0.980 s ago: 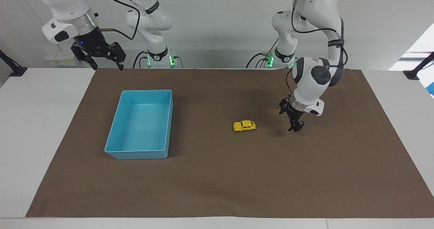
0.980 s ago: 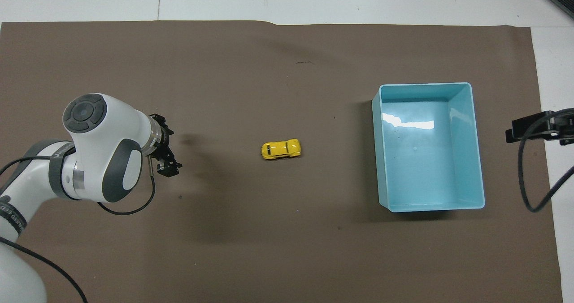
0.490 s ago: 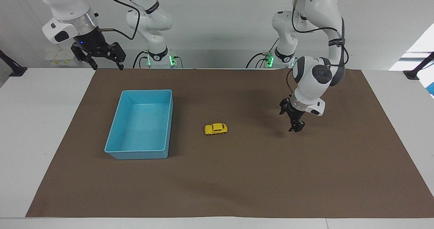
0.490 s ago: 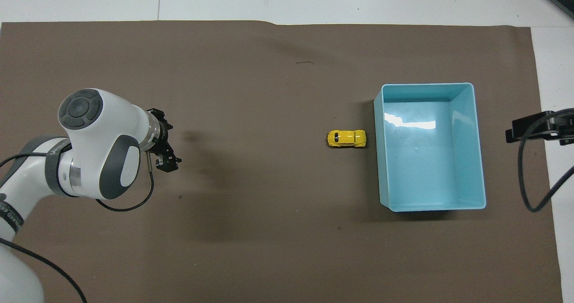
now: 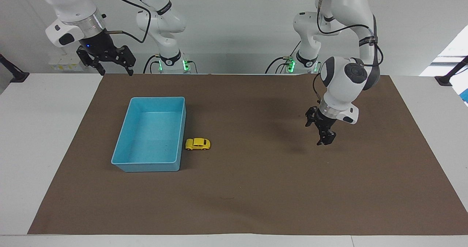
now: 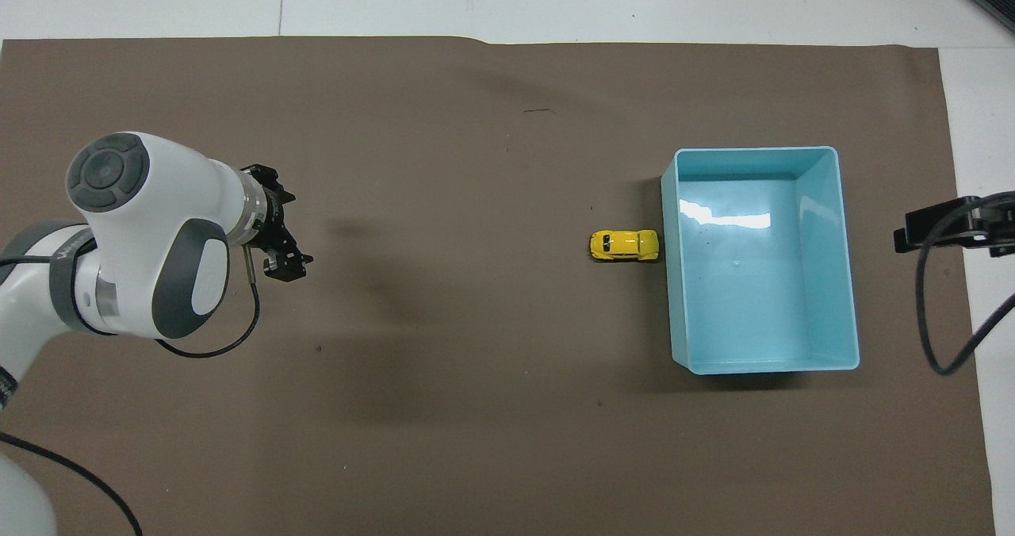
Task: Wind up and store yellow beetle car
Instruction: 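Withdraw the left gripper while the car rolls toward the bin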
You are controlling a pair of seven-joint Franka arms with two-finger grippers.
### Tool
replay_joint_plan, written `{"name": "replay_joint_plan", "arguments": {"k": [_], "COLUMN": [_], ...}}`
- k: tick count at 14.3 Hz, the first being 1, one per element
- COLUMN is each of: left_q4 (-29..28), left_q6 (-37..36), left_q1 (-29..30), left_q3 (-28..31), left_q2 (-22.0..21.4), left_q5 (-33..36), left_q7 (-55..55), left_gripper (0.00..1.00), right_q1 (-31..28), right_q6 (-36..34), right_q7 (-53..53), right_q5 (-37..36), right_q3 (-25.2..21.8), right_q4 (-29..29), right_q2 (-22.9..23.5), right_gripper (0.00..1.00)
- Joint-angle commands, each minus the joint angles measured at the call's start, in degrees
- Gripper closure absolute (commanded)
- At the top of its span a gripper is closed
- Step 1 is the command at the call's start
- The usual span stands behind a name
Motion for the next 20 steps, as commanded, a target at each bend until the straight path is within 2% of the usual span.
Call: {"name": "replay_joint_plan", "arguments": {"k": [1,12,20], "left_q4": [2.0,13.86,19.41], "left_q6": [-2.39,-16.18,-19.09], "left_q1": [1.15,4.48,7.56], "left_q3": [-0.67,-0.31,0.04], "left_q2": [-1.33,-2.65,-3.96], "left_q5": [0.63,0.54,0.71], "left_q7": [1.49,24.85,44.36], "left_gripper": [0.0,0.0,0.0], "right_q1": [-0.39,-0.39,-0.65], "right_q6": [0.19,0.19,-0.34], "right_q7": [0.73,0.73,0.47], "right_q5": [0.32,0.41,-0.55], "right_q3": [0.43,0.43,0.08], "right_q4": [-0.01,-0.01,-0.1], "right_q2": [-0.38,-0.38,-0.38], "right_gripper": [0.0,0.0,0.0]}}
